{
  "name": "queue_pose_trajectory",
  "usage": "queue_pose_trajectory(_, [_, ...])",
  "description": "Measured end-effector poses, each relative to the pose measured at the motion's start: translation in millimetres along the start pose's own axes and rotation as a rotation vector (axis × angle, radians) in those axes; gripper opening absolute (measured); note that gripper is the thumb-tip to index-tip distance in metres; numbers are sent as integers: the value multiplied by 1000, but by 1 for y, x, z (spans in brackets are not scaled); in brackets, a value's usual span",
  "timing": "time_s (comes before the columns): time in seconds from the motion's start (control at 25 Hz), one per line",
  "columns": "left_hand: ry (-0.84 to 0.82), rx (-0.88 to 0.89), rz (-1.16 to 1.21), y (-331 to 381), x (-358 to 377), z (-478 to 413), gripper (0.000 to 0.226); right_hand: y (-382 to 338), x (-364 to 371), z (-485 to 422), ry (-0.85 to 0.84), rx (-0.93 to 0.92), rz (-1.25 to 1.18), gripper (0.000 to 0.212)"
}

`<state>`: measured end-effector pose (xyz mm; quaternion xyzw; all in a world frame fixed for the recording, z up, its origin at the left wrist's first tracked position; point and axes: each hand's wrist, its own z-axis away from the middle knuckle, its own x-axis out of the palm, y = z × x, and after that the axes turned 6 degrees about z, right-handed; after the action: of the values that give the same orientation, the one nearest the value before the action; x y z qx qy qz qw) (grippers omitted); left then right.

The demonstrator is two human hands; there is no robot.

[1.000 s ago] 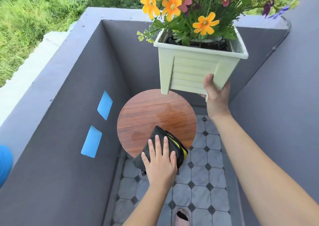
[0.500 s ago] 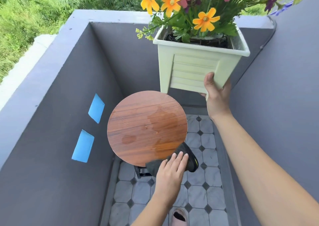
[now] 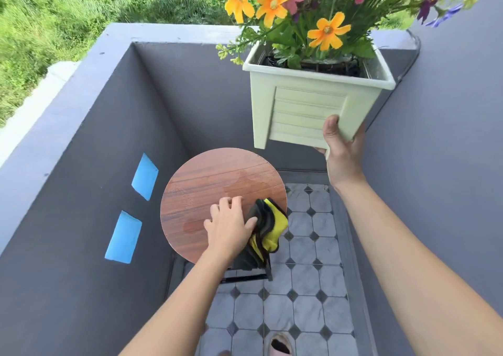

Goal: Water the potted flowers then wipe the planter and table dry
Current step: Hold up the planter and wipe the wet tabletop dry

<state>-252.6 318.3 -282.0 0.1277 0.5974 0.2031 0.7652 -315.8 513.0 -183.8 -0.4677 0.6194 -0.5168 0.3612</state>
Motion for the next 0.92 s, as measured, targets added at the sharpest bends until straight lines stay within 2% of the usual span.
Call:
queue_pose_trajectory(0.08, [139,54,148,7,5,10,49,0,1,0,5,3,5,59])
queue_pose_trajectory(0.12, [120,95,126,11,12,19,55,1,2,-1,5,5,3,58])
queue_pose_trajectory(0.24, [-181,224,-200,11,46,45,76,2,3,-3,13,20,-2,62])
queue_pose_trajectory(0.28, [-227,230,-266,6,54,46,76,4,3,-4,13,21,6,63])
queue_pose_trajectory(0.36, [-245,279,-247,1,56,38,64,6,1,-7,7,27,8,64])
queue_pose_trajectory(0.44, [-220,422,-243,-8,53,28,50,8,2,-7,6,40,-4,64])
queue_pose_trajectory(0.56, [-214,576,-292,-8,45,10,50,11,2,-13,3,22,-14,61])
queue_pose_trajectory(0.68, [-242,548,-292,12,45,-13,57,15,1,-19,-1,5,-16,60])
queue_pose_trajectory(0.8, [-152,510,-256,32,49,-41,70,23,-2,-25,-7,-5,-12,64])
queue_pose_trajectory(0.92, [-81,440,-252,39,46,-84,54,32,-5,-35,-6,13,-3,65])
